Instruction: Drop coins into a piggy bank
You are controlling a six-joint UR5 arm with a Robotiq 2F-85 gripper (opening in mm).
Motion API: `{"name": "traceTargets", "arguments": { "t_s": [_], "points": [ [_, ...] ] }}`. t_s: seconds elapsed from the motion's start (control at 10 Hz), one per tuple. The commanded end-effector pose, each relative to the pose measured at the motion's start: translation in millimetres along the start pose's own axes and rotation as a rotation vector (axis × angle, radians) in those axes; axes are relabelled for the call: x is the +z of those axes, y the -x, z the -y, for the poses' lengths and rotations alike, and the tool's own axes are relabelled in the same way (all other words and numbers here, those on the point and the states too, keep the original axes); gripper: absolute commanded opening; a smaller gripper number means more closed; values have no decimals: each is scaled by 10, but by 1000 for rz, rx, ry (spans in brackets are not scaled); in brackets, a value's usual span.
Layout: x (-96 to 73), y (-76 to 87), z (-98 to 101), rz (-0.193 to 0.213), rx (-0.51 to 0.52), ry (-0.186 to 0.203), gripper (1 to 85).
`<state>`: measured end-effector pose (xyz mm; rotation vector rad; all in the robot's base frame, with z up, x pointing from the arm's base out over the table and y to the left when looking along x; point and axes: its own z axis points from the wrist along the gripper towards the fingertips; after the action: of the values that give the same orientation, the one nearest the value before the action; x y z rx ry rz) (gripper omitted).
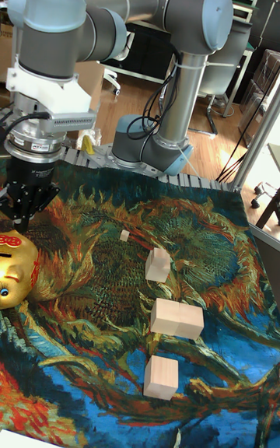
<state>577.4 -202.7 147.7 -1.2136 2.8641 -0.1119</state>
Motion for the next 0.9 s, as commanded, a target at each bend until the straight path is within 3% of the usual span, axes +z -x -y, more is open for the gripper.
{"name": "traceTargets", "arguments": {
  "t_s": [0.0, 0.2, 0.6, 0.8],
  "points": [
    [3, 70, 19, 23, -51, 3, 13],
    [5, 132, 247, 9, -159, -23, 13],
    [-14, 97, 263, -19, -107, -39, 13],
    [-13, 139, 244, -3, -132, -32, 13]
  ]
}}
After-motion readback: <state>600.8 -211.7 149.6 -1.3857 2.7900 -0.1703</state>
